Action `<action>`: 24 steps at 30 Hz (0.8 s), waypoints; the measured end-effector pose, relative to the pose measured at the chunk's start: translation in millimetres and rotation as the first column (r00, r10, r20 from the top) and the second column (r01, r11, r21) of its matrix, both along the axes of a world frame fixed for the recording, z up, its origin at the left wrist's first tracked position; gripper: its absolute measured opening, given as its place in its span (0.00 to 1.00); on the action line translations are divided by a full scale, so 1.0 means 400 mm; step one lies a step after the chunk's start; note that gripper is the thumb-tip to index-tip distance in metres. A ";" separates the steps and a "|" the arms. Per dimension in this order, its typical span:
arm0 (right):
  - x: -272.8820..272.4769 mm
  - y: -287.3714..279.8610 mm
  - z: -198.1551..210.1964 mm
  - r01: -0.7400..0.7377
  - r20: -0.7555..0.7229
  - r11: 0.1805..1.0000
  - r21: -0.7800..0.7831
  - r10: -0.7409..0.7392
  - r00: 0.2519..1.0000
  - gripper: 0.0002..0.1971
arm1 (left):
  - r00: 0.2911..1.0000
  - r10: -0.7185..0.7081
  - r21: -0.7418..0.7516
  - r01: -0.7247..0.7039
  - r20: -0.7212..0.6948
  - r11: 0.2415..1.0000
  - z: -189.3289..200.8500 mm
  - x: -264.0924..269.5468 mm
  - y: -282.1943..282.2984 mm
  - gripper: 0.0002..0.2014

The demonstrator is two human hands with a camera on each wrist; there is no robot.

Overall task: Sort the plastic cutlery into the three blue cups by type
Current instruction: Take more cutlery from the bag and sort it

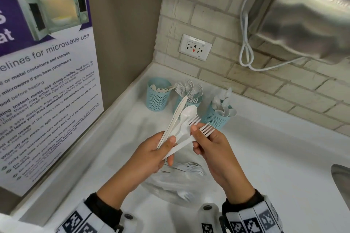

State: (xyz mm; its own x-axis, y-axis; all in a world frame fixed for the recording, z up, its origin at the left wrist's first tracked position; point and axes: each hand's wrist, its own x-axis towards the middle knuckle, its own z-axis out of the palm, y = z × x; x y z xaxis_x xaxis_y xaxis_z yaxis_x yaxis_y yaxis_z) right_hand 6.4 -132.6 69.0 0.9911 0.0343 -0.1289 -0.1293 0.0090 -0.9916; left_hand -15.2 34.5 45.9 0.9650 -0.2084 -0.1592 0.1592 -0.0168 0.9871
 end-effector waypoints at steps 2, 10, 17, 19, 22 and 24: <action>-0.001 0.002 0.001 -0.013 -0.012 1.000 0.016 0.013 1.000 0.06 | 1.000 -0.006 -0.002 0.006 -0.001 1.000 0.001 -0.001 -0.001 0.12; 0.002 0.010 0.002 -0.019 -0.017 0.996 0.088 0.020 1.000 0.07 | 1.000 0.002 -0.016 -0.002 -0.021 1.000 0.008 -0.004 -0.001 0.12; 0.092 -0.042 0.037 0.215 0.087 0.961 0.175 -0.233 0.969 0.06 | 0.979 0.180 0.019 -0.179 -0.091 0.984 -0.006 0.008 0.013 0.12; 0.136 -0.064 0.045 0.271 0.152 0.943 0.191 -0.302 0.941 0.06 | 0.978 0.190 0.029 -0.188 -0.088 0.982 -0.005 0.008 0.015 0.12; 0.205 -0.084 0.051 0.324 0.209 0.922 0.213 -0.367 0.907 0.03 | 0.979 0.184 0.033 -0.182 -0.083 0.983 -0.001 0.005 0.011 0.12; 0.250 -0.088 0.045 0.374 0.196 0.903 0.212 -0.414 0.889 0.03 | 0.982 0.171 0.033 -0.169 -0.076 0.985 0.003 0.003 0.009 0.13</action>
State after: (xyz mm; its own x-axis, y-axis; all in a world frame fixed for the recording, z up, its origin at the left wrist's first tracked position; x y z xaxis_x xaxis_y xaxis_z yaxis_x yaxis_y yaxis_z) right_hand 106.3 -167.7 86.9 0.9278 -0.3647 0.0785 0.1514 0.1759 -0.9727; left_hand -14.0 38.0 47.1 0.9704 -0.0374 -0.2387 0.2385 -0.0087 0.9711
